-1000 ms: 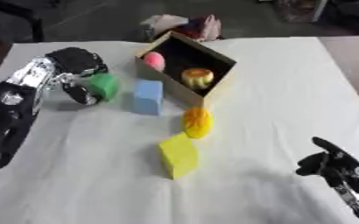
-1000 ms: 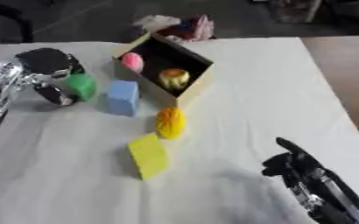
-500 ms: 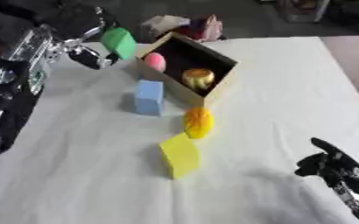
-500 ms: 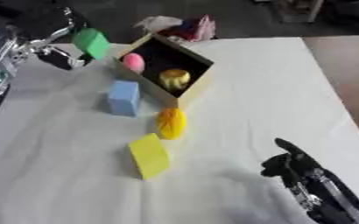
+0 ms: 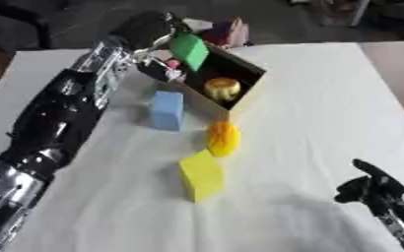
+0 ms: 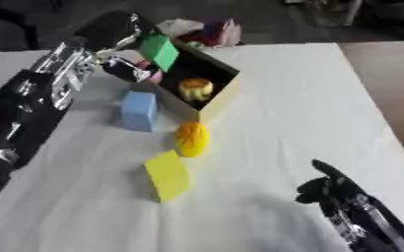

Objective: Pick up objects on the table and place them in the box.

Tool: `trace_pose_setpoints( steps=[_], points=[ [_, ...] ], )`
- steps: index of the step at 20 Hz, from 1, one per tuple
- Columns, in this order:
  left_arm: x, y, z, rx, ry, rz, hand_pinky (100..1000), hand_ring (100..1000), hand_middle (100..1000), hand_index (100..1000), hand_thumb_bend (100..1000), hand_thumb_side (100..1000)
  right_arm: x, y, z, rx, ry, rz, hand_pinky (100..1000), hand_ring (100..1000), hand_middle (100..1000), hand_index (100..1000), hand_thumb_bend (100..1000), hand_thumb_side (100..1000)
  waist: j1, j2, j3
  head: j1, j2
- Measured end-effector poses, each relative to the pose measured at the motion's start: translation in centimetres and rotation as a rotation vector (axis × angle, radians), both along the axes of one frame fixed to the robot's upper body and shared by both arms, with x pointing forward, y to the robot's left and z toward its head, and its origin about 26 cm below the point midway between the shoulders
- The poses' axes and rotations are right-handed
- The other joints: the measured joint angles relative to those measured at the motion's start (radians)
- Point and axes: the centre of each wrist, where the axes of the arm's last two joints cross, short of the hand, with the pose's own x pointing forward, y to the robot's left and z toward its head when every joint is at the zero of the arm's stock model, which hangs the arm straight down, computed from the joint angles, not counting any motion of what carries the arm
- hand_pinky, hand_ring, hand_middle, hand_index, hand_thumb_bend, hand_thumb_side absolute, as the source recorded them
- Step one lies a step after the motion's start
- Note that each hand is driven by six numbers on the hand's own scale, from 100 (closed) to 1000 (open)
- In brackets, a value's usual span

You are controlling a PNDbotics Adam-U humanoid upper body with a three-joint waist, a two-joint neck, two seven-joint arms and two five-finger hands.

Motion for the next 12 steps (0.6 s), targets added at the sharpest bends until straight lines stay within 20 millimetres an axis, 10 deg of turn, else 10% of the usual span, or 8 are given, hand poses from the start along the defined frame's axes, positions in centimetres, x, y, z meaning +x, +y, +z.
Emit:
trace_pose_setpoints(
  steps=[7, 12],
  points=[
    [0.3, -0.7, -1.3, -0.005, 0.007, 0.001, 722, 591, 574, 719, 110, 234, 0.0, 0.1, 0.0, 0.003, 0.003, 0.006, 721, 683, 681, 1000, 100, 686, 0.003, 0.002, -0.005, 0.001, 0.0],
    [0.4, -1.3, -2.0, -0.021, 0.019, 0.011, 756, 683, 712, 888, 249, 247, 0.2, 0.4, 0.2, 0.006, -0.001, 0.018, 721, 683, 681, 1000, 100, 687, 0.003, 0.002, -0.006, 0.0, -0.001]
  ],
)
